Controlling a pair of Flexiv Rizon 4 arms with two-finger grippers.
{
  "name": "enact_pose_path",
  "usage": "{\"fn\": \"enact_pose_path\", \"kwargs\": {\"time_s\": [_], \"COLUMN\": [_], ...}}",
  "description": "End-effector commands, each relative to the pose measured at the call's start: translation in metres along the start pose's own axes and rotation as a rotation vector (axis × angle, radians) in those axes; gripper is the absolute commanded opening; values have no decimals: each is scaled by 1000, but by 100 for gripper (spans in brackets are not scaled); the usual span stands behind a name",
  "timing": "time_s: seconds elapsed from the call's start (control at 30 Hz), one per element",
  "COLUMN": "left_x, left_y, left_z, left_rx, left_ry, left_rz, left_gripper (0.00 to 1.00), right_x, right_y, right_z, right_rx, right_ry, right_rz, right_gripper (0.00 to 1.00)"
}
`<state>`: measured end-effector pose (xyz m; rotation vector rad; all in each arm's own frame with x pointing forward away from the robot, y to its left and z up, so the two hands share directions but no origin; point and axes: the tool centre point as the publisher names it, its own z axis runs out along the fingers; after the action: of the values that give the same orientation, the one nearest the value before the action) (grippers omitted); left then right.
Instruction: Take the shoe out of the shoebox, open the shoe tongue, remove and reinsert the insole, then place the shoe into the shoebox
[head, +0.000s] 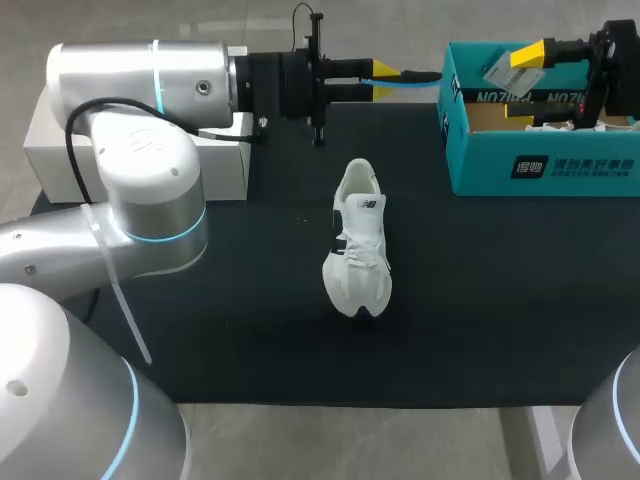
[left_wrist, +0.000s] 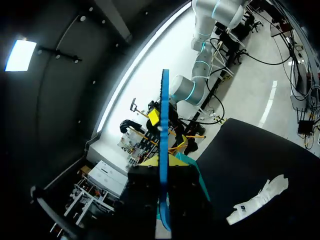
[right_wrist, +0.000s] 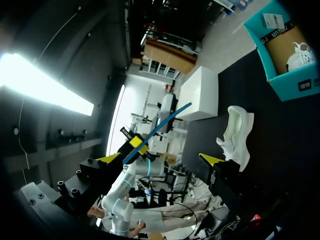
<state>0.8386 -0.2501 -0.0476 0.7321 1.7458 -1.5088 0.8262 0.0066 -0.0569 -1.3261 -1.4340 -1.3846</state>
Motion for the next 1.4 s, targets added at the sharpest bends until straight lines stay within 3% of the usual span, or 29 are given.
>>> {"fn": "enact_pose_path", "kwargs": {"time_s": [0.03, 0.13, 0.87, 0.9, 1.03, 1.07, 1.13, 1.23, 1.3, 1.4], "left_x": [1, -1, -6, -6, -7, -6, -8, -9, -11, -10], "left_y": [8, 11, 11, 12, 15, 15, 17, 21, 25, 29], "left_z": [-6, -4, -2, -3, -8, -10, -12, -15, -18, -21], "left_rx": [-23, 12, 19, 31, -73, -26, -46, 2, 78, 72], "left_ry": [74, 81, 57, 54, 142, 148, 175, 221, 258, 298], "left_rz": [-703, -796, -749, -823, -1152, -1192, -1290, -1459, -1597, -1655], "left_gripper": [0, 0, 0, 0, 0, 0, 0, 0, 0, 0], "right_x": [0, 0, 0, 0, 0, 0, 0, 0, 0, 0], "right_y": [0, 0, 0, 0, 0, 0, 0, 0, 0, 0], "right_z": [1, 1, 1, 1, 1, 1, 1, 1, 1, 1], "right_rx": [-1, -1, -1, -1, -1, -1, -1, -1, -1, -1], "right_ry": [-1, -1, -1, -1, -1, -1, -1, -1, -1, -1], "right_rz": [1, 1, 1, 1, 1, 1, 1, 1, 1, 1], "right_gripper": [100, 100, 100, 100, 100, 100, 100, 100, 100, 100]}}
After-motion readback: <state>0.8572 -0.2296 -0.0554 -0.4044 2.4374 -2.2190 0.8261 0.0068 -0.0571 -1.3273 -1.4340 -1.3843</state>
